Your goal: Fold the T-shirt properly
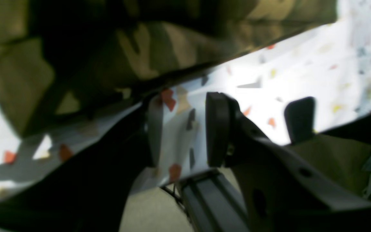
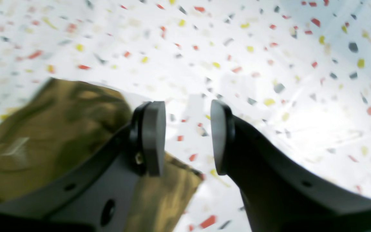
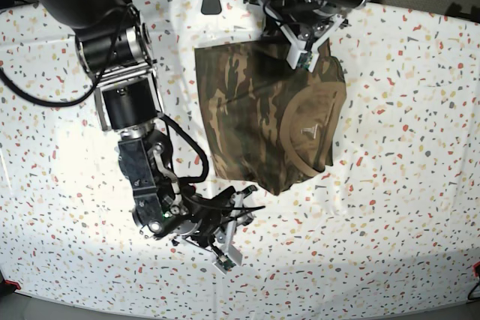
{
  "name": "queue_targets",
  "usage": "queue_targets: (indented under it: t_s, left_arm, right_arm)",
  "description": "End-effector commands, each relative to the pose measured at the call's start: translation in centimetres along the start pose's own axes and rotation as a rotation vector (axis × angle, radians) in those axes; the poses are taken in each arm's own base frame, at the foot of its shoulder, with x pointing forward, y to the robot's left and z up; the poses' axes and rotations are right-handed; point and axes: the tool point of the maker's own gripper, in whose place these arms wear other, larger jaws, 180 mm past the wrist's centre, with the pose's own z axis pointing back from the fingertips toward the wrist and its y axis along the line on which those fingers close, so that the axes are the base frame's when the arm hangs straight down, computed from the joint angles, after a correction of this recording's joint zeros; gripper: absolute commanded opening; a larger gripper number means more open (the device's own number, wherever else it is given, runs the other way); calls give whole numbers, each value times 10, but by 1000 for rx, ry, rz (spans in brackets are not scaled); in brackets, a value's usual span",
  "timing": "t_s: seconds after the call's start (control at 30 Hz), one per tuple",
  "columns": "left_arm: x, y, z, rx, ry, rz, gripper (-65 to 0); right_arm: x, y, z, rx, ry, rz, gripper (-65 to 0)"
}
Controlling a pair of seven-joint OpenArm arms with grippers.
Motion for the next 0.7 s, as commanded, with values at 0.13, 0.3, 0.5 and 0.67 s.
queue_targets:
  t_s: [0.13,0.3,0.5,0.67]
  left_arm:
    - [1,24,-16,102,21,-93,-430]
    - [24,63,-28,209,15,-206,-430]
    - [21,111,-43,283,106,-231,-430]
    - [28,139,-41,337,124,-258,-430]
  right_arm:
    - [-39,-11,-20,-2,80,-56,-419]
    - [-82,-8,-16,50,182,-130,-419]
    - [-112,-15,14,98,243,-205,-419]
    - [-134,-10,43,129,253,-231,-419]
